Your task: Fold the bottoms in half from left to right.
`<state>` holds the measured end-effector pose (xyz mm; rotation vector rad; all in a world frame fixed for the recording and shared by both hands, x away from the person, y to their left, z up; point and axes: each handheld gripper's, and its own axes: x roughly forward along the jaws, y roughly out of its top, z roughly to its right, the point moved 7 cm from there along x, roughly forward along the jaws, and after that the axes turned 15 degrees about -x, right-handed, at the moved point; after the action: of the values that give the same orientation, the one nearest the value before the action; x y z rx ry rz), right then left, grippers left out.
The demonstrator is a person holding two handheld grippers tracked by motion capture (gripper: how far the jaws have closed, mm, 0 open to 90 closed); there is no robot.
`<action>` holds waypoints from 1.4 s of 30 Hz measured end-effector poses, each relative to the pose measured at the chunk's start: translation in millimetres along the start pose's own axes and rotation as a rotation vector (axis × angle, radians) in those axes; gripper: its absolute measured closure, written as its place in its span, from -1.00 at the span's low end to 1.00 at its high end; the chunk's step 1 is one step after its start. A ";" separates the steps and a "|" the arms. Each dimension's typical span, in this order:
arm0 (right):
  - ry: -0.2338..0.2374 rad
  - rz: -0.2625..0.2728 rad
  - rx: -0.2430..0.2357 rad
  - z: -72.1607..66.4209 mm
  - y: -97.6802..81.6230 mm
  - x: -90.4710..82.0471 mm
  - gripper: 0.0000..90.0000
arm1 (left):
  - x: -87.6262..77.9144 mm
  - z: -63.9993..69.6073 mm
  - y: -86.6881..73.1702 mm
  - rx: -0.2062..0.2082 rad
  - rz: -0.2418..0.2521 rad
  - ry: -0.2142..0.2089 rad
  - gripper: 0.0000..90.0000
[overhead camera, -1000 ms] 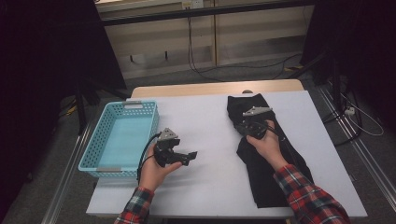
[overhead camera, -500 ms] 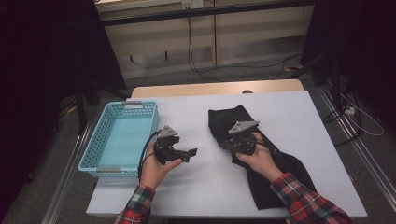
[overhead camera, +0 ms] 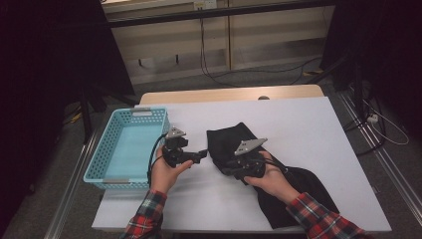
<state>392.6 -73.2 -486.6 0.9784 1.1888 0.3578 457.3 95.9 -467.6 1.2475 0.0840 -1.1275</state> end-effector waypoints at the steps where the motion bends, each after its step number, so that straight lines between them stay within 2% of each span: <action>1: -0.027 0.010 0.016 3.8 1.7 -5.1 0.09 | 0.7 0.0 0.3 0.002 -0.003 -0.001 -0.81; 3: -0.047 0.032 0.031 10.7 3.6 -16.6 0.00 | 3.2 -0.2 2.0 0.012 -0.002 0.017 -0.81; 4: -0.075 0.030 0.033 15.5 3.2 -22.4 -0.11 | 4.6 -0.4 2.6 0.008 0.000 0.018 -0.81; 5: -0.099 0.022 0.024 19.5 2.3 -26.5 -0.14 | 6.8 -1.7 3.3 0.012 -0.007 0.025 -0.81; 6: -0.133 0.012 -0.004 25.5 0.8 -33.2 -0.13 | 8.8 -2.4 3.7 0.014 -0.005 0.032 -0.81; 7: -0.145 0.016 0.001 28.8 -0.1 -37.4 -0.17 | 12.0 -4.1 4.0 0.015 -0.010 0.041 -0.81; 8: -0.155 0.034 0.040 33.6 -1.0 -44.0 -0.24 | 14.3 -4.6 4.3 0.004 -0.008 0.039 -0.80; 11: -0.200 0.035 0.043 39.7 -4.8 -57.7 -0.32 | 22.3 -7.3 6.3 0.000 -0.004 0.048 -0.77; 14: -0.228 0.030 0.054 44.0 -12.1 -66.4 -0.36 | 30.3 -4.6 8.0 0.003 -0.010 0.040 -0.73; 17: -0.249 0.019 0.076 48.0 -22.6 -74.2 -0.38 | 37.7 0.1 9.1 0.027 -0.023 0.032 -0.62; 20: -0.266 0.016 0.104 52.0 -32.6 -82.6 -0.41 | 47.4 4.5 9.7 0.014 -0.031 0.016 -0.52; 22: -0.288 0.013 0.121 55.1 -39.9 -90.0 -0.43 | 54.0 4.4 7.9 0.012 -0.051 0.023 -0.48; 25: -0.316 0.017 0.146 59.3 -48.6 -101.3 -0.47 | 62.5 5.8 4.5 0.005 -0.084 0.010 -0.32; 29: -0.353 0.011 0.162 62.3 -60.0 -116.3 -0.47 | 70.5 10.3 4.2 0.023 -0.103 0.028 -0.09; 31: -0.366 0.012 0.177 62.6 -65.4 -122.7 -0.47 | 72.2 13.3 4.6 -0.013 -0.109 0.017 0.13; 33: -0.377 0.007 0.188 62.7 -71.0 -128.2 -0.47 | 72.9 13.5 5.3 -0.012 -0.123 0.034 0.22; 34: -0.382 0.005 0.196 62.6 -73.5 -130.7 -0.47 | 73.5 14.5 5.7 -0.028 -0.124 0.032 0.26; 37: -0.396 0.003 0.206 62.7 -79.2 -137.1 -0.46 | 76.0 19.5 4.5 -0.071 -0.139 -0.011 0.65; 38: -0.402 0.003 0.210 62.7 -80.5 -138.8 -0.46 | 76.5 20.3 5.2 -0.069 -0.136 -0.006 0.74; 40: -0.407 0.005 0.212 62.8 -82.2 -141.9 -0.46 | 75.4 20.7 8.0 -0.055 -0.131 0.000 0.79; 42: -0.410 0.007 0.214 62.5 -83.3 -144.0 -0.46 | 72.9 17.5 13.3 -0.066 -0.097 0.006 0.81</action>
<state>373.8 -248.2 -461.9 1.1758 0.8601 0.0284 494.3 35.4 -495.4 1.1989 0.1868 -1.1954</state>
